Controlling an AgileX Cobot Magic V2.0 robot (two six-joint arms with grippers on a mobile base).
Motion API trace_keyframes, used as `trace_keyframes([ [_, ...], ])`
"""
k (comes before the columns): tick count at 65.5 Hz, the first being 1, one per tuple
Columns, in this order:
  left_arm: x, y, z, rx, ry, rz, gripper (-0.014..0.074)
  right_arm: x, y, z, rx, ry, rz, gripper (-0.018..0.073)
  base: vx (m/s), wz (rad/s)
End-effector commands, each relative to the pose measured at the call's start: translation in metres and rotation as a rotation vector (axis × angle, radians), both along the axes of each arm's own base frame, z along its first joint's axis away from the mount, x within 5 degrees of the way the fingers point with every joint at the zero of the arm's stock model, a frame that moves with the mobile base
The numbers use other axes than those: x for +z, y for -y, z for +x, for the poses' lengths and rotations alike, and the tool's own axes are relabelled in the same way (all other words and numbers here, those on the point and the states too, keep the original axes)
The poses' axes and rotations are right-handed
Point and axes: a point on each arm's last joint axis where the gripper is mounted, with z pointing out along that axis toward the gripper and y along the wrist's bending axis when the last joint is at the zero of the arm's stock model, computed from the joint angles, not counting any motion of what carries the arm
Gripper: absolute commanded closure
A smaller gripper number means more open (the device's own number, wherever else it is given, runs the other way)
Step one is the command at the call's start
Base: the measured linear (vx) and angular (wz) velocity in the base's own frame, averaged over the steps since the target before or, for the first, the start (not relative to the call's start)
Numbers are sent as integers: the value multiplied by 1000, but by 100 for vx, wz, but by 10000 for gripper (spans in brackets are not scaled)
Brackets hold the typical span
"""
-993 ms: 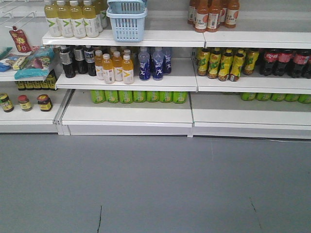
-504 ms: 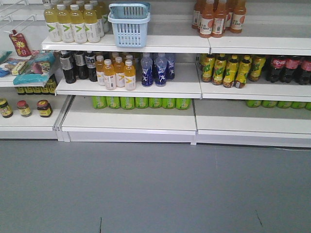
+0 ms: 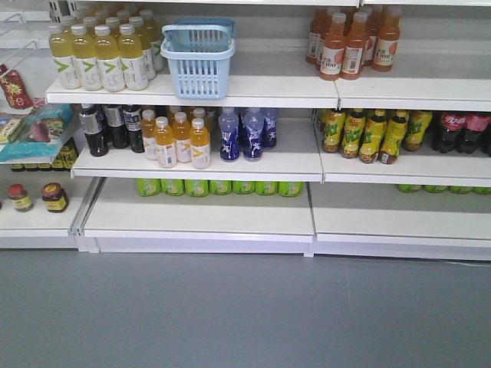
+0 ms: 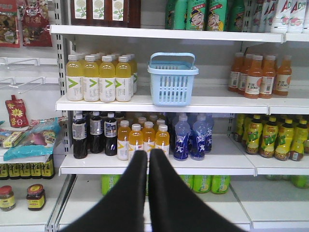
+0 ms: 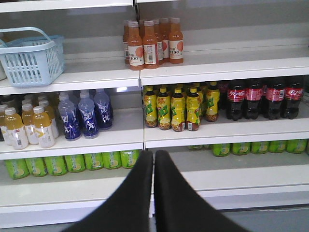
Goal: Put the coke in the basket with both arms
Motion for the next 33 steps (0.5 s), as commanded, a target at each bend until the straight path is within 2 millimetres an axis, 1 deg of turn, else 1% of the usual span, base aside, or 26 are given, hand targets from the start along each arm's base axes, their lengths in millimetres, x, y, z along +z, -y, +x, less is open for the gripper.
trace_keyframes([
  [1,17,2,-3,-26,111,-8,602,5,-1,0,9,75,-26,565,28,-5],
  [33,17,2,-3,-26,111,-8,602,5,-1,0,9,75,-26,565,27,-3],
])
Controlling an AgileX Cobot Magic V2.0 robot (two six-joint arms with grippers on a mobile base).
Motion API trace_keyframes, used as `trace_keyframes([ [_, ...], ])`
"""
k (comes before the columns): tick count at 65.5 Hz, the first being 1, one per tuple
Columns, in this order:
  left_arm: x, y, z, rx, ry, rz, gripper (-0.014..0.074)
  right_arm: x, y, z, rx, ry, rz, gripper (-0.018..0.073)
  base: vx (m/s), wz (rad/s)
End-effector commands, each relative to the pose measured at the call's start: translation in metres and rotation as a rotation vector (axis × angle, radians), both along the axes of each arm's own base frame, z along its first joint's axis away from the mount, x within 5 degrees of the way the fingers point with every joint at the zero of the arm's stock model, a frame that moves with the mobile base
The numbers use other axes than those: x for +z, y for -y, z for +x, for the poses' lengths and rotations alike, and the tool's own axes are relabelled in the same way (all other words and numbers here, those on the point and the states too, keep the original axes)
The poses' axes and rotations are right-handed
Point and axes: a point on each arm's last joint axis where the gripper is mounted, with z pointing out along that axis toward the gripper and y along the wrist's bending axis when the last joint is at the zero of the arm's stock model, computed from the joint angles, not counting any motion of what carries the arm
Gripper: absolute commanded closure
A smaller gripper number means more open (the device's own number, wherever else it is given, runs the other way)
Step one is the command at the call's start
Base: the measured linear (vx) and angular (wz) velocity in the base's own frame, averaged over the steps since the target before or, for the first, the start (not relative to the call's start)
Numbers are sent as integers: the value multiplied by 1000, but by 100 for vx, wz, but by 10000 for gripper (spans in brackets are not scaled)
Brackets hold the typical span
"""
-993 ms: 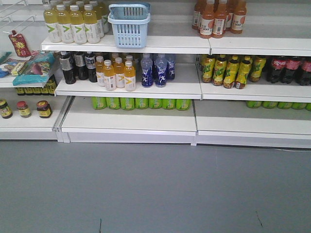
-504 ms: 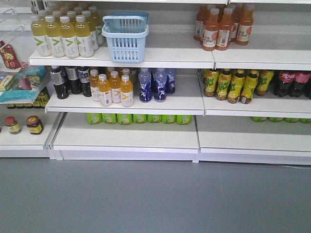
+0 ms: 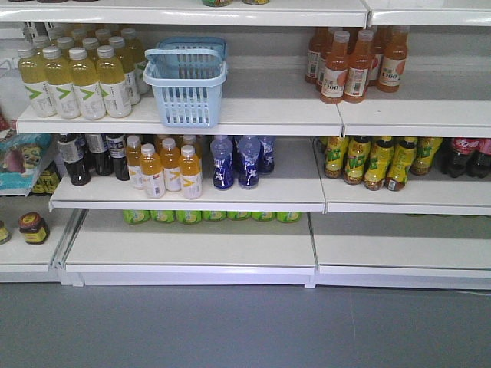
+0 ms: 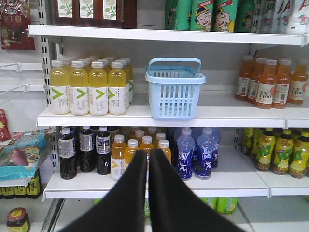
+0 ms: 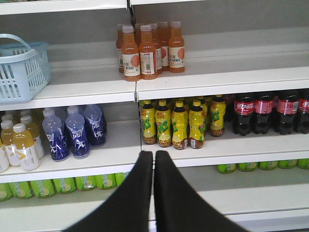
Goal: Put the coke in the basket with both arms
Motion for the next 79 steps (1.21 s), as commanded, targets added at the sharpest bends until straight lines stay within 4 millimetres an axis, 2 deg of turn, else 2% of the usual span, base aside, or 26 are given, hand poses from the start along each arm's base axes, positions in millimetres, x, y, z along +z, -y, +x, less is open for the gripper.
trace_keyframes([
  [1,17,2,-3,-26,111,-8,602,5,-1,0,9,75,-26,565,28,1],
  [79,17,2,-3,-26,111,-8,602,5,-1,0,9,78,-26,565,24,-1],
])
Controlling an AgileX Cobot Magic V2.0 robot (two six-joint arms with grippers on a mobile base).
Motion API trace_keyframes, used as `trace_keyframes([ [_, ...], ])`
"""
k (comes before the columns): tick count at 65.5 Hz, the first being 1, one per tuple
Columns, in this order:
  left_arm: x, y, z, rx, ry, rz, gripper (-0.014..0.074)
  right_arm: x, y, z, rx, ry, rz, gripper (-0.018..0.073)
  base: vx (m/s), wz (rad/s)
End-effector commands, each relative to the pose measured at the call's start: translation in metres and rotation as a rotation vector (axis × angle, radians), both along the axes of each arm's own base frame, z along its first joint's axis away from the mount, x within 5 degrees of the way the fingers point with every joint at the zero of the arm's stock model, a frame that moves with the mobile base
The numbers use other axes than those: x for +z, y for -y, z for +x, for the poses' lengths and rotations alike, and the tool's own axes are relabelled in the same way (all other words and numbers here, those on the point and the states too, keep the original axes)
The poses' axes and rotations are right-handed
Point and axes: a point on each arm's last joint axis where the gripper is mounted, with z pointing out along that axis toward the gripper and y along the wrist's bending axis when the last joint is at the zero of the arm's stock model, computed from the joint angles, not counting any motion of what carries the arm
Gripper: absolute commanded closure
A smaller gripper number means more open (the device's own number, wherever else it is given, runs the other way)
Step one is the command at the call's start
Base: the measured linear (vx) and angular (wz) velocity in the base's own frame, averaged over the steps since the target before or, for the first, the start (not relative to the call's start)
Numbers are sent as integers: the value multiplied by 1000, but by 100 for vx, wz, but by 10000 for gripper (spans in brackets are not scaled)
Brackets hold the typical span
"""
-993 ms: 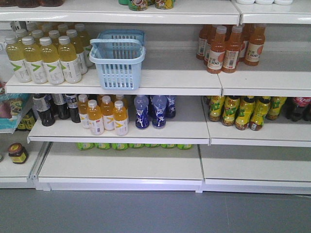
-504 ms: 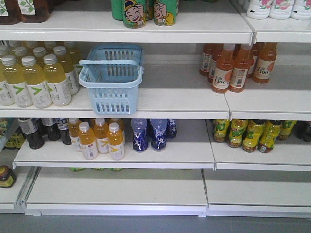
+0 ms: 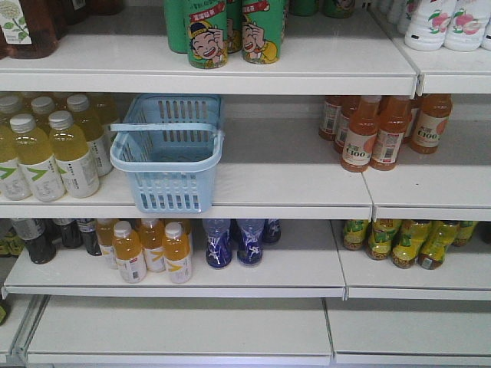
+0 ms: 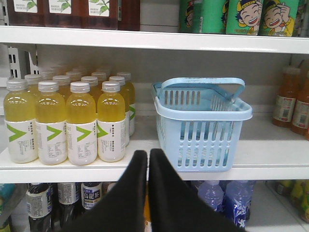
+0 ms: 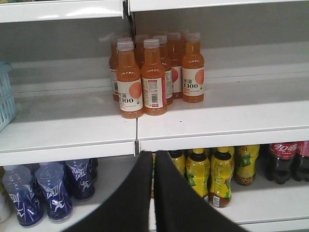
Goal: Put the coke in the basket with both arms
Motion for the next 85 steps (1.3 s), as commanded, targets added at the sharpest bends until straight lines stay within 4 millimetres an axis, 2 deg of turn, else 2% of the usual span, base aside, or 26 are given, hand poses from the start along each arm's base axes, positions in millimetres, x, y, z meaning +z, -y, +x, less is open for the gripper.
trace_keyframes([
  [1,17,2,-3,-26,111,-9,602,5,-1,0,9,78,-26,565,10,-3],
  [52,19,3,-3,-33,129,-26,602,5,-1,0,9,76,-26,565,1,-1],
  [56,23,3,-4,-54,158,-179,602,5,-1,0,9,76,-26,565,0,0],
  [66,32,-2,-6,-130,202,-1054,602,5,-1,0,9,76,-26,565,0,0],
  [69,33,-4,-6,-142,208,-1240,602,5,-1,0,9,76,-26,565,0,0],
  [76,32,-7,-6,-145,199,-1466,602,5,-1,0,9,77,-26,565,0,0],
  [85,36,-11,-7,-155,266,-1525,602,5,-1,0,9,77,-26,565,0,0],
])
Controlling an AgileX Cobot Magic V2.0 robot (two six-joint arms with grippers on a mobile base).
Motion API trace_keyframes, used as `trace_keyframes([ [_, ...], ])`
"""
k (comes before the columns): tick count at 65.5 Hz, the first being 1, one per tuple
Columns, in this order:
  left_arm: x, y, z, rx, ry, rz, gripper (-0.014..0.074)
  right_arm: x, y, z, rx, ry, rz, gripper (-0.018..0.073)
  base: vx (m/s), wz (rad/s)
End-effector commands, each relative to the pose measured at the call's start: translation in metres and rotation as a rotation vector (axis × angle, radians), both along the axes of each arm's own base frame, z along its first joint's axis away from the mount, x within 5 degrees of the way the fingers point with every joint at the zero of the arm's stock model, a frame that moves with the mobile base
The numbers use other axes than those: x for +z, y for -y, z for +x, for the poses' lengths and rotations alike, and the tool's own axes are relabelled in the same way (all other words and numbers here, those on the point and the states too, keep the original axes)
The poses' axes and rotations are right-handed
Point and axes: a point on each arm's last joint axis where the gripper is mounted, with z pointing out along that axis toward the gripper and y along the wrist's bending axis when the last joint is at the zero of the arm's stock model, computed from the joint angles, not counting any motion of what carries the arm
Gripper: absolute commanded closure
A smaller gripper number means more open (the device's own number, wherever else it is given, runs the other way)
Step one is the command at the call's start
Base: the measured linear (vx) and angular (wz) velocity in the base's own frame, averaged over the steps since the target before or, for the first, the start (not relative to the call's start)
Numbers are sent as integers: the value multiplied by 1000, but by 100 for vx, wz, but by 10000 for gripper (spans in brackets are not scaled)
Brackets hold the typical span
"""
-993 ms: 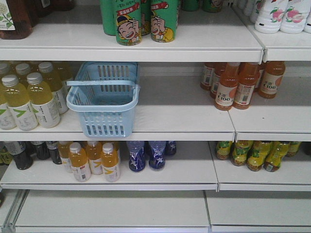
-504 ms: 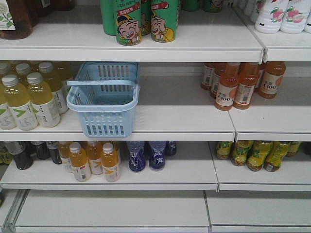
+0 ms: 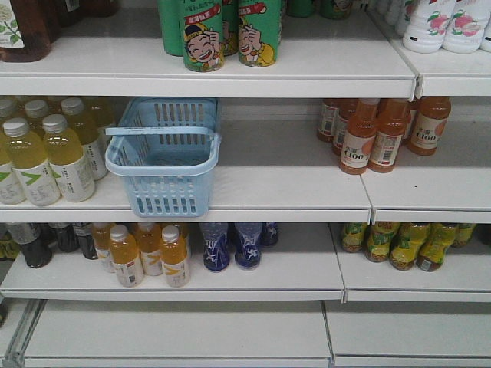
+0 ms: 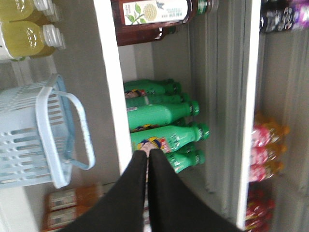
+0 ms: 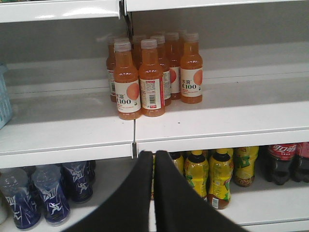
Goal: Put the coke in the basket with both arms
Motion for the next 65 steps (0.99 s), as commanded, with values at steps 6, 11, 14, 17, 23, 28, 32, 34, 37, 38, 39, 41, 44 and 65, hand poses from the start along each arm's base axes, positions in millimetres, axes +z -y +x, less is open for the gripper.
trace_keyframes([
  [6,32,-11,-10,62,232,-209,602,5,-1,0,9,77,-26,565,0,0],
  [11,58,-13,-19,29,349,-308,602,5,-1,0,9,77,-26,565,0,0],
  [14,80,-12,-28,8,428,-293,602,5,-1,0,9,77,-26,565,0,0],
  [17,104,-10,-38,-8,505,-246,602,5,-1,0,9,77,-26,565,0,0],
  [23,157,-7,-56,-21,647,-147,602,5,-1,0,9,77,-26,565,0,0],
  [28,196,-1,-56,7,721,34,602,5,-1,0,9,77,-26,565,0,0],
  [32,219,5,-49,1,756,136,602,5,-1,0,9,77,-26,565,0,0],
  [34,227,8,-44,-13,767,165,602,5,-1,0,9,77,-26,565,0,0],
  [37,239,14,-31,-42,764,218,602,5,-1,0,9,77,-26,565,0,0],
  [38,243,16,-28,-49,766,247,602,5,-1,0,9,77,-26,565,0,0],
  [39,244,18,-19,-64,747,255,602,5,-1,0,9,77,-26,565,0,0],
  [41,247,22,-6,-89,726,281,602,5,-1,0,9,77,-26,565,0,0],
  [44,248,26,11,-116,692,315,602,5,-1,0,9,77,-26,565,0,0],
  [65,194,48,148,-348,368,222,417,5,-1,0,9,76,-26,565,0,0],
])
